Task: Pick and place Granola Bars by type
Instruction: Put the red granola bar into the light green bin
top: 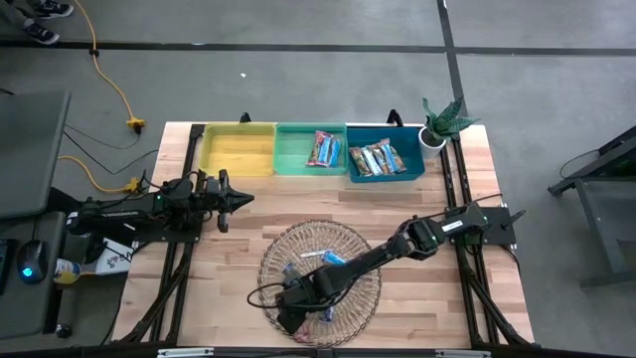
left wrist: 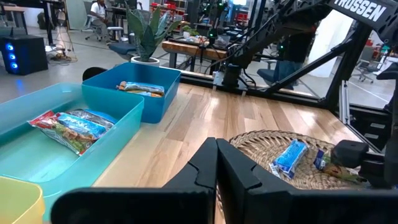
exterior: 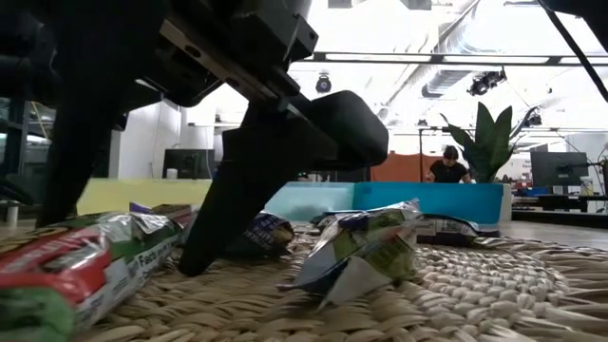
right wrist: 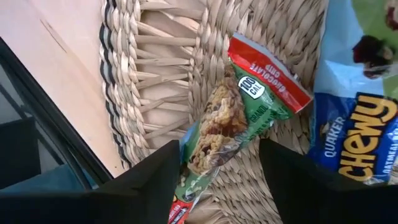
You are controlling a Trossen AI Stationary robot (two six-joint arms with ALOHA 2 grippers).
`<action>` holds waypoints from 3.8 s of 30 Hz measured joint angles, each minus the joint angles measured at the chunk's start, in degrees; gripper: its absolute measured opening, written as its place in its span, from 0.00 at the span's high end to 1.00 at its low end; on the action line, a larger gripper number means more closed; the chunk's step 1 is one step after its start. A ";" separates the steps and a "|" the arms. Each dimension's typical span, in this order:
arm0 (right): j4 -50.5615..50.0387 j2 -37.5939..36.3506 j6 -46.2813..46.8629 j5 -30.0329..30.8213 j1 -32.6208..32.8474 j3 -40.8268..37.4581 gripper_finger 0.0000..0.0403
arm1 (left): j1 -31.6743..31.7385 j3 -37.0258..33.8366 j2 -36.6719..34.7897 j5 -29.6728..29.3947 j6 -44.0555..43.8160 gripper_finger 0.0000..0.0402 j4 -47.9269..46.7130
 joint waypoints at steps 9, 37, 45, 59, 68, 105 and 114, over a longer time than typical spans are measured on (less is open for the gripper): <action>0.76 0.11 0.09 -0.52 -0.15 -0.10 0.54 | 0.00 -0.01 0.01 0.01 -0.02 1.00 0.00; 1.58 -6.96 -3.08 4.28 -0.27 -0.30 0.72 | 0.00 -0.01 0.01 0.00 0.00 1.00 0.00; 0.84 -6.88 -2.12 3.29 -0.24 -2.05 0.72 | 0.00 0.00 0.01 0.00 -0.02 1.00 0.00; 4.39 -6.91 -6.08 4.09 0.10 -3.00 0.42 | 0.00 0.00 0.01 0.00 -0.01 1.00 0.00; 5.05 -6.42 -3.76 6.63 0.11 -2.97 0.38 | 0.00 0.00 0.00 0.01 -0.01 1.00 0.00; 5.22 -2.99 1.62 8.06 2.10 -2.92 0.38 | 0.00 -0.01 0.02 0.00 0.00 1.00 0.00; 5.78 -1.57 2.60 5.50 2.06 -2.73 0.43 | 0.00 -0.01 0.01 0.01 0.00 1.00 0.00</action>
